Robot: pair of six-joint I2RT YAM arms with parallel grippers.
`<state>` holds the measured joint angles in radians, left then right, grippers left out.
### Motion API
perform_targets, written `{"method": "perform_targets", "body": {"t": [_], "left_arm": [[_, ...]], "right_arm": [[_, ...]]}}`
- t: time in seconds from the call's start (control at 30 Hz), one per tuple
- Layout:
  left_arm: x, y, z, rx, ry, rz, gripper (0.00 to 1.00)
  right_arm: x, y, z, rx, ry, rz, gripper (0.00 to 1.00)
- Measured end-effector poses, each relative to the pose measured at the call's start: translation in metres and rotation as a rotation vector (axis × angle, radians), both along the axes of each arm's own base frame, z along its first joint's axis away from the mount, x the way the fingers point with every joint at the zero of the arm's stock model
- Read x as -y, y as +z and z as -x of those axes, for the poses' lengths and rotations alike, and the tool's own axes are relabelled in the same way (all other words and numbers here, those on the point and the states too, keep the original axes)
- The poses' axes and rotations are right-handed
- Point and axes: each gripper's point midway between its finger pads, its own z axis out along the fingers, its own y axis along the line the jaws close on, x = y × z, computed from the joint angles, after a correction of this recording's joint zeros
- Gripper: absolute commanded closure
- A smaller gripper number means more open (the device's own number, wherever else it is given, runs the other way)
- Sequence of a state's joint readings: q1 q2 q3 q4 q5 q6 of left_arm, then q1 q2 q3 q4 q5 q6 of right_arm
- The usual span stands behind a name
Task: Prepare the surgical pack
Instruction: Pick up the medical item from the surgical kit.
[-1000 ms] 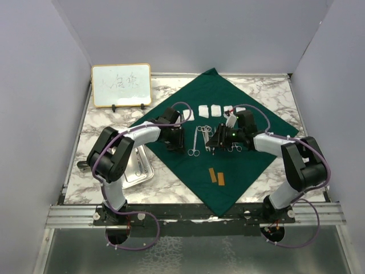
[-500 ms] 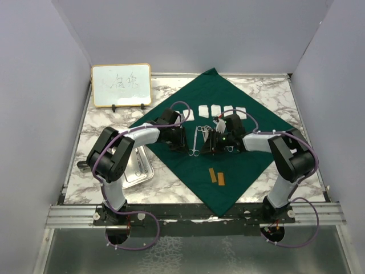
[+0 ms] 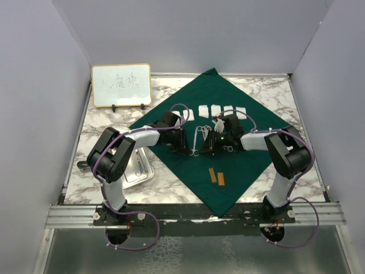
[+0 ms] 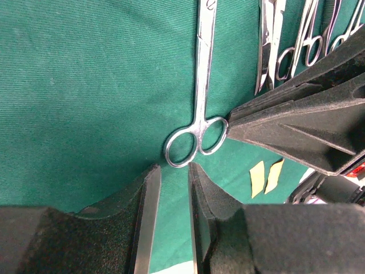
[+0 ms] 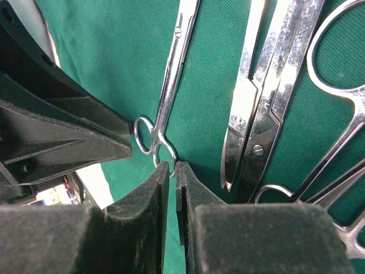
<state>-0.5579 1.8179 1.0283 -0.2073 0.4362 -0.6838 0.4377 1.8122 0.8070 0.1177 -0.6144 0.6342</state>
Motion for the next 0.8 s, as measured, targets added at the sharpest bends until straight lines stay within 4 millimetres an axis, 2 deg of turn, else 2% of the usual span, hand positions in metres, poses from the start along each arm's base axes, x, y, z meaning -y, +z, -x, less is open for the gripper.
{"method": "perform_targets", "body": {"t": [0.53, 0.8], "left_arm": [[0.009, -0.001, -0.003, -0.037, 0.103, 0.132, 0.67], [0.012, 0.004, -0.004, 0.020, 0.126, 0.207, 0.67]], "right_arm": [[-0.003, 0.000, -0.001, 0.002, -0.006, -0.011, 0.89], [-0.003, -0.001, -0.002, 0.003, -0.006, -0.013, 0.89]]}}
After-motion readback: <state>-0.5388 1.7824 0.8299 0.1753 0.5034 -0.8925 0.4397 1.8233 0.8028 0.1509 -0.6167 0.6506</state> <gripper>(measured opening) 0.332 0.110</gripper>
